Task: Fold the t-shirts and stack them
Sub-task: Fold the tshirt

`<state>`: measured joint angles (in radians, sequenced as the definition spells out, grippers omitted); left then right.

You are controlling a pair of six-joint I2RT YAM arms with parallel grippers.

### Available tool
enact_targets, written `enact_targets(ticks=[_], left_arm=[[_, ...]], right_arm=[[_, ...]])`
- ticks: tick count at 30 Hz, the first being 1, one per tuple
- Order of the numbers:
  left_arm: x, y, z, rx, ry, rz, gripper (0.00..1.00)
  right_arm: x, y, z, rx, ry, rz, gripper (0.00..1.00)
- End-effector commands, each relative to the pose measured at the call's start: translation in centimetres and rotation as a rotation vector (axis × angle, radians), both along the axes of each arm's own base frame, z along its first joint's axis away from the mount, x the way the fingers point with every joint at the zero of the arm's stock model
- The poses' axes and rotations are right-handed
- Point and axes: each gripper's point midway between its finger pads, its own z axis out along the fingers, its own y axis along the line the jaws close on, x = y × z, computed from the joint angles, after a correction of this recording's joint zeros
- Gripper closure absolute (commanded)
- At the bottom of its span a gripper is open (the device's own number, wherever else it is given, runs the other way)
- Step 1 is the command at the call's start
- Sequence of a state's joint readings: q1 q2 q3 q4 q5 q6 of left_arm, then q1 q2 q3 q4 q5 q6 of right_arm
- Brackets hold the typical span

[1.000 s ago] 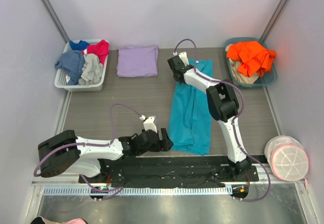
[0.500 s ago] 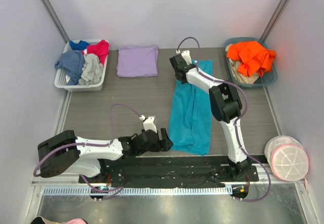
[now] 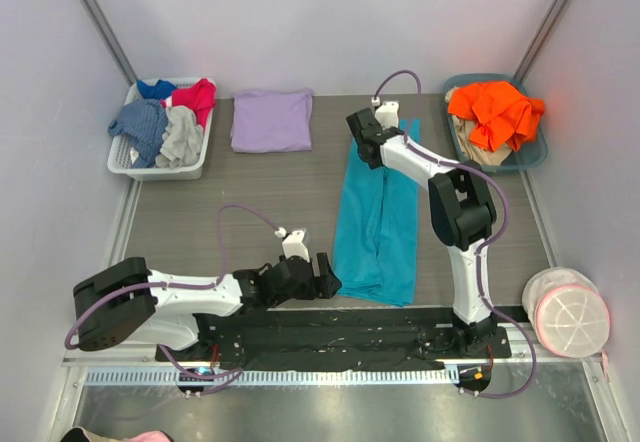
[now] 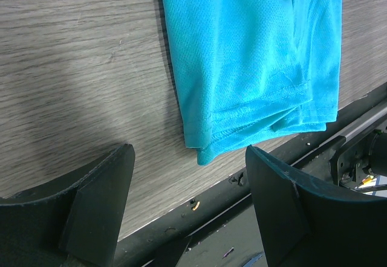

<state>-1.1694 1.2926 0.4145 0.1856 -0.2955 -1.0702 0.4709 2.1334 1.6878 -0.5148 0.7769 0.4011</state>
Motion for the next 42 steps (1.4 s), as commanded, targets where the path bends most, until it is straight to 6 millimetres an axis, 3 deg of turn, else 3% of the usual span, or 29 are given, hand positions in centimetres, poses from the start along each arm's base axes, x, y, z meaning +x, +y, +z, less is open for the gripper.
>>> enact_targets(ticks=[1, 5, 9, 14, 15, 16, 21, 22, 23, 24, 30, 35, 42], left_arm=[[-0.8, 2.3, -2.2, 0.099, 0.035, 0.008, 0.2], [-0.8, 2.4, -2.4, 0.104, 0.039, 0.007, 0.2], [-0.9, 2.5, -2.4, 0.104, 0.039, 0.007, 0.2], [-0.9, 2.6, -2.4, 0.104, 0.039, 0.007, 0.2], [-0.9, 2.6, -2.4, 0.106, 0.038, 0.008, 0.2], [-0.9, 2.6, -2.4, 0.105, 0.037, 0.009, 0.2], [-0.8, 2.5, -2.3, 0.106, 0.035, 0.011, 0.2], [-0.8, 2.6, -2.4, 0.11, 0.035, 0.01, 0.2], [-0.8, 2.5, -2.3, 0.108, 0.035, 0.01, 0.2], [-0.8, 2.6, -2.4, 0.111, 0.036, 0.01, 0.2], [-0.8, 3.1, -2.4, 0.123, 0.031, 0.019, 0.2], [-0.8, 3.2, -2.4, 0.126, 0.031, 0.021, 0.2], [-0.8, 2.8, -2.6, 0.13, 0.039, 0.015, 0.2]], right_arm=[[-1.6, -1.3, 1.7, 0.056, -0.066, -0.121, 0.95], [-3.2, -1.8, 0.8, 0.08, -0.042, -0.164, 0.88], [-4.8, -2.5, 0.4, 0.094, -0.015, -0.192, 0.73], [-4.5, -3.7, 3.6, 0.131, -0.075, -0.216, 0.62], [-3.9, -4.0, 4.5, 0.135, -0.093, -0.216, 0.48], [-3.5, -4.6, 5.0, 0.143, -0.101, -0.223, 0.46], [0.3, -5.3, 6.4, 0.139, -0.107, -0.171, 0.43], [0.9, -5.5, 6.3, 0.142, -0.102, -0.16, 0.44], [1.6, -5.3, 4.9, 0.127, -0.07, -0.144, 0.43], [2.7, -5.1, 5.8, 0.119, -0.082, -0.119, 0.43], [6.0, -3.9, 4.8, 0.107, -0.054, -0.028, 0.42], [6.8, -1.6, 3.3, 0.165, -0.014, 0.085, 0.43], [5.3, 1.9, 1.5, 0.31, 0.021, 0.275, 0.43]])
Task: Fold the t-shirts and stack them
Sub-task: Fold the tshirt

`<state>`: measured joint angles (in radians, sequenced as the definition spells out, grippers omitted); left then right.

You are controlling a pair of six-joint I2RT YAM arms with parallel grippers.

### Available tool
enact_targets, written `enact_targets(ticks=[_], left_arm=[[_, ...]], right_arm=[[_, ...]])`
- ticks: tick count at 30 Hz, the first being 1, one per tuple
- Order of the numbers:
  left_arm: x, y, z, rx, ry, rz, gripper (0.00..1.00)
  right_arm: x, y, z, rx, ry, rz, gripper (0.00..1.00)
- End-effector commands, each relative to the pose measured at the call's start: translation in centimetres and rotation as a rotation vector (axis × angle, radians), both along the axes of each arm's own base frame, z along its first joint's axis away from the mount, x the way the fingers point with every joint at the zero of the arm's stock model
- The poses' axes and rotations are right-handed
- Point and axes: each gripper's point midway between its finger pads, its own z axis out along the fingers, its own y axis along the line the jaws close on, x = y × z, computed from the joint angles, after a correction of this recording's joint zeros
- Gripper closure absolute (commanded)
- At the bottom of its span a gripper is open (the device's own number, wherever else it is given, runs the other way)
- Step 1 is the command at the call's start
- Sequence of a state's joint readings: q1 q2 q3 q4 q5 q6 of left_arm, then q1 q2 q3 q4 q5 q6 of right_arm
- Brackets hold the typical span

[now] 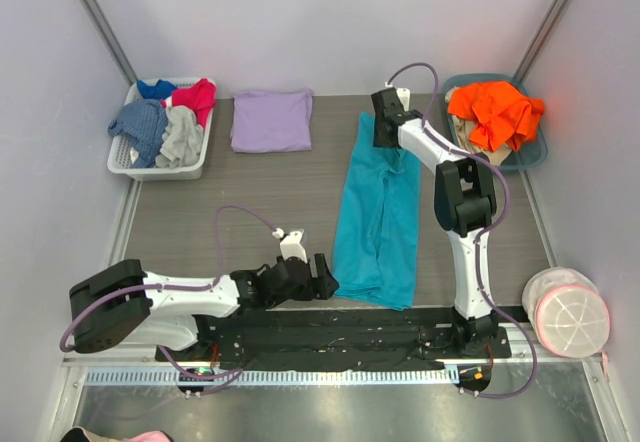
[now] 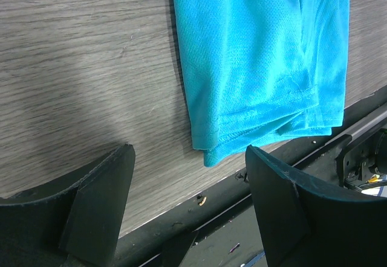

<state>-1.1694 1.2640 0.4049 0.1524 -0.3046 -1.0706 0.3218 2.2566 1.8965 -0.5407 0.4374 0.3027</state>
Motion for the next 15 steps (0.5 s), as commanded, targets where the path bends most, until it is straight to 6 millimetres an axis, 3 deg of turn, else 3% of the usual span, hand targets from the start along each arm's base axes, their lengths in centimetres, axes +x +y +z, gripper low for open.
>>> enact_targets(ticks=[1, 9, 15], left_arm=[[-0.6, 2.0, -2.5, 0.112, 0.037, 0.007, 0.2], [-0.6, 2.0, -2.4, 0.111, 0.036, 0.007, 0.2], [-0.6, 2.1, -2.4, 0.116, 0.037, 0.008, 0.2]], right_arm=[[0.0, 3.4, 2.8, 0.136, -0.067, 0.167, 0.42], [-0.2, 4.8, 0.6, 0.183, -0.013, 0.227, 0.42], [0.0, 4.4, 1.8, 0.166, -0.039, 0.208, 0.42]])
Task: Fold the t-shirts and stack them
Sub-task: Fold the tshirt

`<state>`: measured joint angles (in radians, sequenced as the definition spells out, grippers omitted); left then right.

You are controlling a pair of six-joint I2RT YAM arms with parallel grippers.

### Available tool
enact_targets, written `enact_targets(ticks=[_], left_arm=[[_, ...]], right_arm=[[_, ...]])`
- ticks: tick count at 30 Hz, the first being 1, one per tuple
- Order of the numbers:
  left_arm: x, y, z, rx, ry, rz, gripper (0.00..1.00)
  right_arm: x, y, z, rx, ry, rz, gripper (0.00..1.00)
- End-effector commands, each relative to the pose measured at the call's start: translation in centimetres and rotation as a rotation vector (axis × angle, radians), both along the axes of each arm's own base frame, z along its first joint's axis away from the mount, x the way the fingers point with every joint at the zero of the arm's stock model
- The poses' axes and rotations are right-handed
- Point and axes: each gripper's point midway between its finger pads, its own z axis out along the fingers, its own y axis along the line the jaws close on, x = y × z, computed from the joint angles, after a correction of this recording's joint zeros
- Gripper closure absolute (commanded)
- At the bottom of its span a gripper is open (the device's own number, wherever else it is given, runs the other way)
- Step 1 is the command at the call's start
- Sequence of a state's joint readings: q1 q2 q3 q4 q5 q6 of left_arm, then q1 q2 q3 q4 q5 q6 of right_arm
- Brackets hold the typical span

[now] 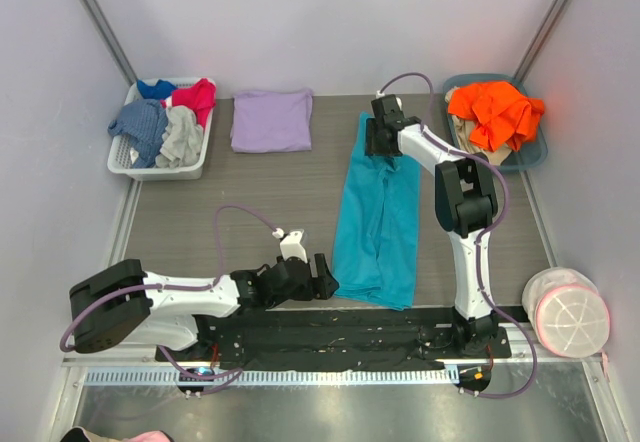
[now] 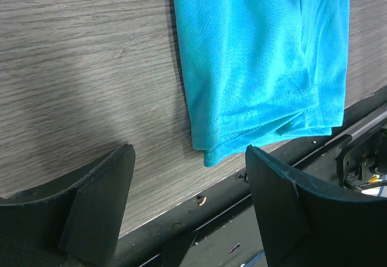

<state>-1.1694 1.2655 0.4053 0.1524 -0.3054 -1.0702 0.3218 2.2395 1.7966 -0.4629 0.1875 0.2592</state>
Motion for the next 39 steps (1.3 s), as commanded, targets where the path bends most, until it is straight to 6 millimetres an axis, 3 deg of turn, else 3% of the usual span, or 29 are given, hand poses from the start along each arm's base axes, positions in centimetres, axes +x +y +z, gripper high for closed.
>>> enact_targets(ticks=[1, 7, 13, 17, 29, 35, 39], left_arm=[[-0.6, 2.0, -2.4, 0.116, 0.038, 0.008, 0.2], [-0.6, 1.9, -2.5, 0.113, 0.04, 0.004, 0.2], [-0.7, 2.1, -2.5, 0.112, 0.04, 0.008, 0.2], [-0.7, 2.4, -2.6, 0.115, 0.04, 0.012, 0.2], [-0.8, 2.3, -2.9, 0.115, 0.048, 0.01, 0.21], [-0.8, 2.2, -2.9, 0.111, 0.049, 0.01, 0.2], [-0.9, 2.3, -3.0, 0.114, 0.05, 0.01, 0.2]], right_arm=[[1.6, 0.5, 4.7, 0.015, -0.118, 0.009, 0.42], [2.0, 0.3, 6.0, 0.006, -0.146, 0.007, 0.41], [1.6, -0.3, 4.2, -0.026, -0.107, -0.013, 0.41], [1.2, -2.4, 3.4, -0.109, -0.101, -0.102, 0.41], [-0.8, -9.8, 4.9, -0.389, -0.12, -0.383, 0.4], [-1.7, -11.3, 5.9, -0.416, -0.133, -0.442, 0.4], [-1.4, -10.2, 5.8, -0.311, -0.124, -0.401, 0.4]])
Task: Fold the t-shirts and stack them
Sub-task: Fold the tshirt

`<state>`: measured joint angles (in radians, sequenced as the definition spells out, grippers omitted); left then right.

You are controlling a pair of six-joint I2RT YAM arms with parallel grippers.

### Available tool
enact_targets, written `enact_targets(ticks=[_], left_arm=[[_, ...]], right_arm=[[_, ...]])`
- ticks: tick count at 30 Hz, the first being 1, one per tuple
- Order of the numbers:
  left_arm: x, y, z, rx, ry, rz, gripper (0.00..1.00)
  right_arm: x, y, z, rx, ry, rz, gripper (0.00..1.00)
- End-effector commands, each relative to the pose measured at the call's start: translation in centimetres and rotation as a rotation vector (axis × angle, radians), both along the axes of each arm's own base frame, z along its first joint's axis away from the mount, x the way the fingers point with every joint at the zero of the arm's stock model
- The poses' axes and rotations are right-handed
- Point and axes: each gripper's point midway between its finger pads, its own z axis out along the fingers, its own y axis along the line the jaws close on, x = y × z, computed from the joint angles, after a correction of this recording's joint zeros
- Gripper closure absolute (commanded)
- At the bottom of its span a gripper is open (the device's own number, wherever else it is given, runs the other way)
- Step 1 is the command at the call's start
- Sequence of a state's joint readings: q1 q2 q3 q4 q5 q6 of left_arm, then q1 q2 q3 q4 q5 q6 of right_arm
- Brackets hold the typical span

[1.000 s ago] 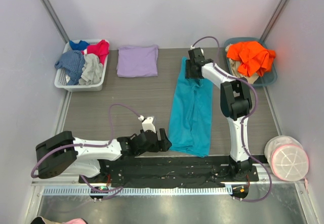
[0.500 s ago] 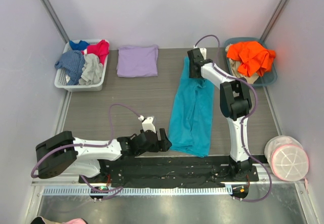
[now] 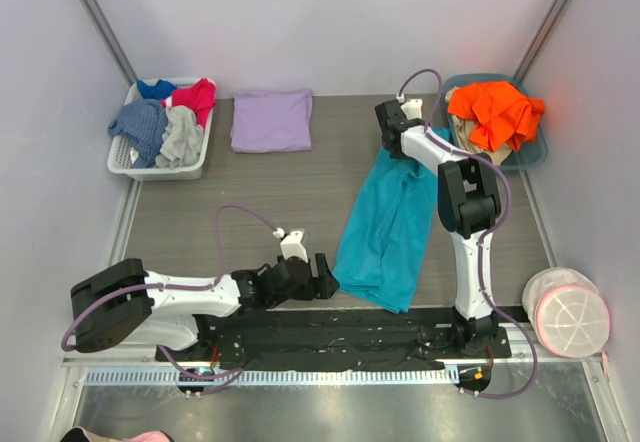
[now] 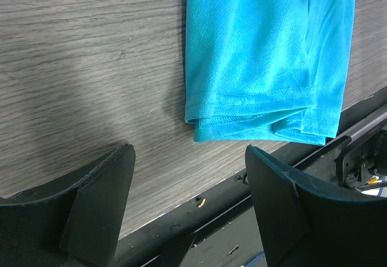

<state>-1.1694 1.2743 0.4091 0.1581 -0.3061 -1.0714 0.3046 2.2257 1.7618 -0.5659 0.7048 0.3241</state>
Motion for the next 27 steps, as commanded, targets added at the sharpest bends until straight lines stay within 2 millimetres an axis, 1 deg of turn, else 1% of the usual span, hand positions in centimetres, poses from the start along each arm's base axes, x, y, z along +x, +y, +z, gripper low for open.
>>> enact_targets(ticks=[1, 4, 7, 8, 12, 16, 17, 19, 20, 22, 23, 24, 25, 26, 27], left_arm=[[-0.9, 2.5, -2.9, 0.112, 0.049, 0.01, 0.2], [-0.9, 2.5, -2.8, 0.113, 0.047, 0.011, 0.2], [-0.8, 2.6, -2.7, 0.11, 0.044, 0.016, 0.2], [-0.9, 2.7, -2.7, 0.113, 0.044, 0.018, 0.2], [-0.7, 3.0, -2.3, 0.114, 0.035, 0.025, 0.2], [-0.6, 3.1, -1.8, 0.111, 0.025, 0.035, 0.19], [-0.5, 3.3, -1.7, 0.115, 0.022, 0.04, 0.19], [-0.4, 3.2, -1.3, 0.108, 0.015, 0.042, 0.18], [-0.5, 3.5, -1.3, 0.122, 0.018, 0.044, 0.18], [-0.4, 3.7, -1.2, 0.136, 0.015, 0.046, 0.17], [-0.3, 3.7, -0.9, 0.13, 0.009, 0.048, 0.17], [-0.2, 3.8, -0.7, 0.131, 0.005, 0.052, 0.16], [-0.3, 4.0, -0.7, 0.141, 0.004, 0.054, 0.16], [-0.2, 3.9, -0.3, 0.134, -0.001, 0.057, 0.15], [-0.1, 4.1, -0.2, 0.137, -0.005, 0.062, 0.13]], right_arm=[[0.8, 1.1, 4.4, 0.137, -0.112, 0.027, 0.4], [1.6, 2.7, 5.0, 0.203, -0.132, 0.085, 0.39], [2.0, 3.8, 4.9, 0.245, -0.122, 0.134, 0.39], [2.1, 4.4, 4.8, 0.271, -0.114, 0.158, 0.39], [2.3, 5.9, 3.9, 0.328, -0.084, 0.225, 0.38], [2.5, 6.7, 2.4, 0.349, -0.056, 0.244, 0.38], [2.5, 6.6, 1.4, 0.35, -0.039, 0.237, 0.38], [2.6, 6.9, 0.6, 0.363, -0.023, 0.241, 0.38], [2.5, 7.2, -0.6, 0.369, 0.001, 0.246, 0.38], [2.8, 7.9, -1.4, 0.396, 0.021, 0.268, 0.37], [2.7, 8.2, -2.7, 0.401, 0.047, 0.274, 0.38], [2.7, 8.3, -3.3, 0.404, 0.066, 0.283, 0.38], [3.1, 9.0, -3.2, 0.43, 0.067, 0.31, 0.37], [3.0, 9.3, -4.2, 0.44, 0.091, 0.32, 0.37], [2.9, 9.7, -4.5, 0.45, 0.107, 0.342, 0.37]])
